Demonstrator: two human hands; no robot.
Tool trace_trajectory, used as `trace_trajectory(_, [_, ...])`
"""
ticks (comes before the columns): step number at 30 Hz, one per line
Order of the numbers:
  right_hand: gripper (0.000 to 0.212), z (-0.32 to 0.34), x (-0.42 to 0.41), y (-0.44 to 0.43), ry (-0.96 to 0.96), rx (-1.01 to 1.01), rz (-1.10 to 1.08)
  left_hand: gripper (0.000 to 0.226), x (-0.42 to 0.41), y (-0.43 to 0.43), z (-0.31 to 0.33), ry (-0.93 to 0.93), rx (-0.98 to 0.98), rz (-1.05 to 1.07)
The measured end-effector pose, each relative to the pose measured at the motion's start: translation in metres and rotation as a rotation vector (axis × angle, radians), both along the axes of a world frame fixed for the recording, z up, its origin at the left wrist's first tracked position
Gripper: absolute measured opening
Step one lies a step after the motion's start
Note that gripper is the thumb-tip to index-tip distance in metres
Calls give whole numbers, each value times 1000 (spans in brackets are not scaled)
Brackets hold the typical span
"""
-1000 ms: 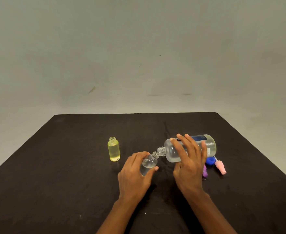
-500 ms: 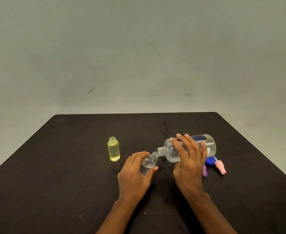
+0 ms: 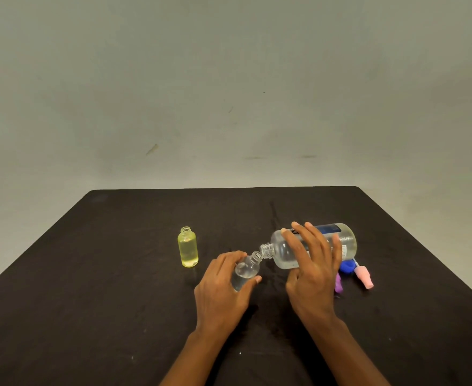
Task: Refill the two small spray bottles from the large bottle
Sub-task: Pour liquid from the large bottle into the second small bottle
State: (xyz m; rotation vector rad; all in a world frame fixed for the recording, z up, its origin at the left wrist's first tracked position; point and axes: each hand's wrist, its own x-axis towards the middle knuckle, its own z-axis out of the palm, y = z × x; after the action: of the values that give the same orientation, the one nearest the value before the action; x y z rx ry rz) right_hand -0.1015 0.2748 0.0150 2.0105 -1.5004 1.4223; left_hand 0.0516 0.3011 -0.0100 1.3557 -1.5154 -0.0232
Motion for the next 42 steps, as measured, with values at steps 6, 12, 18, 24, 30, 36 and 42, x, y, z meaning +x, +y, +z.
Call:
trace_trajectory(6, [78,0,0,1,3,11,-13,50,0,0,-1,3,-3,-7])
trace_trajectory(12, [79,1,0,1,11,7,-16,50,0,1,0,7,-8,-14])
trace_trajectory(18, [79,2,1,1,3,2,-21,53,1,1,1,5,-9,-16])
trace_trajectory(24, [78,2,1,1,0,2,-18,53,0,1,1,-1,-13,-12])
trace_trajectory(30, [78,2,1,1,-1,3,-18,52,0,0,1,-4,-23,-7])
trace_trajectory(36, [78,1,1,1,1,3,-21,52,0,0,1,-8,-14,-5])
trace_trajectory(42, [78,1,-1,0,6,-5,-13,53,0,1,1,-2,-17,-11])
